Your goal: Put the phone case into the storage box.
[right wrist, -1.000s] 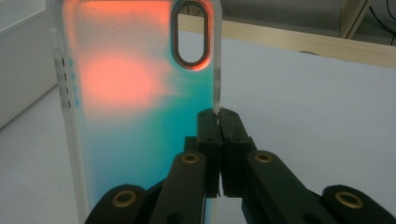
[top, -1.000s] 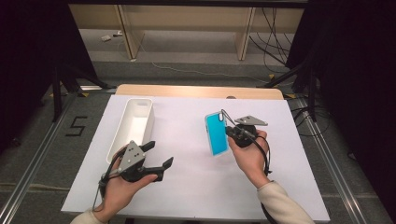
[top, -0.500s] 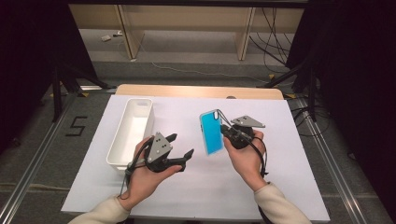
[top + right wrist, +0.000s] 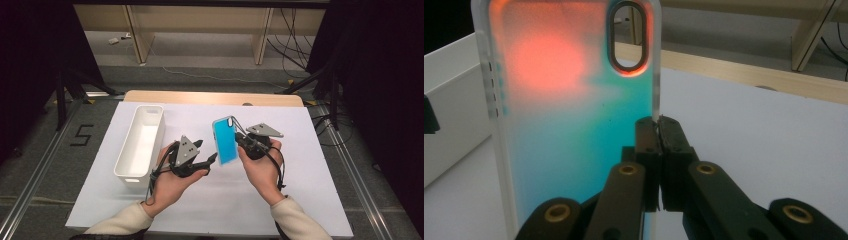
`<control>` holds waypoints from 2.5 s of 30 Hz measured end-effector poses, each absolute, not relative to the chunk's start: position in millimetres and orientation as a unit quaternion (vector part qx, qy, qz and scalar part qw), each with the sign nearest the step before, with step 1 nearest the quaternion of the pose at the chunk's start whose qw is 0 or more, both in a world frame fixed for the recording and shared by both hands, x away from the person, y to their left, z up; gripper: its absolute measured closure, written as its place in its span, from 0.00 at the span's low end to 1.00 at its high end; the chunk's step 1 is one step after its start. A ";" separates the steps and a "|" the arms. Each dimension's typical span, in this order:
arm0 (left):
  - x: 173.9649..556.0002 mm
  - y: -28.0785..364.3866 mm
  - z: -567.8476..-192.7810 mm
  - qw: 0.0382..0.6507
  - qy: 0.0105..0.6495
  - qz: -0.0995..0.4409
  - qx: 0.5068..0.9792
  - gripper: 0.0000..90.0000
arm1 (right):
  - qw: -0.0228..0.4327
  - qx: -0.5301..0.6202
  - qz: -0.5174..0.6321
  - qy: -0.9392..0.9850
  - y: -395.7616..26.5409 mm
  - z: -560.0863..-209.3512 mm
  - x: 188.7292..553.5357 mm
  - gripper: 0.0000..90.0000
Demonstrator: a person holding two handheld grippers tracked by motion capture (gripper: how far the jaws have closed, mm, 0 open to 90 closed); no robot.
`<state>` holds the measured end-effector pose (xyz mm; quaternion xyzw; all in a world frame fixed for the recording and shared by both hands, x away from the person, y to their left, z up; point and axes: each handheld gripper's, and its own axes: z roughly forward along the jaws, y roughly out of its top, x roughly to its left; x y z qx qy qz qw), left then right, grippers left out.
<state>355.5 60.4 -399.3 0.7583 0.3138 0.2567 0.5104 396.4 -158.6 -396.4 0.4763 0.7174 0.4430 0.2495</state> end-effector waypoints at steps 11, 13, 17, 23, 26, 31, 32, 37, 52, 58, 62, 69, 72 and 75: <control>363.9 54.1 -401.5 0.505 0.327 0.256 0.756 0.55 | 0.255 0.475 0.448 0.713 -157.6 -397.0 396.6 0.99; 364.8 53.6 -401.8 0.506 0.327 0.254 0.757 0.57 | 0.253 0.479 0.447 0.712 -156.3 -396.4 395.9 0.99; 366.2 50.1 -402.0 0.505 0.331 0.252 0.756 0.59 | 0.259 0.473 0.447 0.714 -155.0 -396.5 395.6 0.99; 370.1 45.3 -402.4 0.505 0.336 0.251 0.754 0.66 | 0.268 0.473 0.442 0.713 -153.0 -396.5 394.8 0.99; 372.3 43.6 -402.8 0.507 0.340 0.250 0.751 0.71 | 0.263 0.473 0.443 0.715 -152.3 -396.4 393.9 0.99; 374.1 43.0 -403.1 0.509 0.343 0.246 0.750 0.76 | 0.268 0.468 0.449 0.712 -152.9 -396.0 394.0 0.99; 374.1 43.2 -402.9 0.509 0.346 0.246 0.749 0.76 | 0.266 0.470 0.449 0.711 -152.8 -395.7 393.6 0.99; 378.2 46.9 -402.6 0.510 0.354 0.245 0.745 0.79 | 0.266 0.469 0.453 0.710 -151.8 -393.8 392.0 0.98; 386.5 56.6 -402.1 0.519 0.369 0.245 0.731 0.89 | 0.270 0.463 0.461 0.707 -147.7 -393.4 388.5 0.97; 386.5 56.9 -401.9 0.523 0.379 0.240 0.725 0.90 | 0.273 0.462 0.469 0.701 -146.6 -394.4 388.0 0.97; 388.5 58.9 -402.2 0.523 0.382 0.244 0.722 0.92 | 0.273 0.462 0.468 0.703 -145.1 -393.8 386.1 0.97; 390.3 61.8 -402.8 0.521 0.382 0.250 0.721 0.93 | 0.267 0.462 0.471 0.702 -141.5 -394.0 383.5 0.96; 391.1 63.2 -402.5 0.521 0.382 0.250 0.721 0.93 | 0.273 0.454 0.473 0.704 -141.4 -394.8 383.8 0.96; 392.8 65.0 -402.0 0.520 0.381 0.253 0.721 0.93 | 0.268 0.456 0.474 0.704 -140.3 -394.8 382.4 0.96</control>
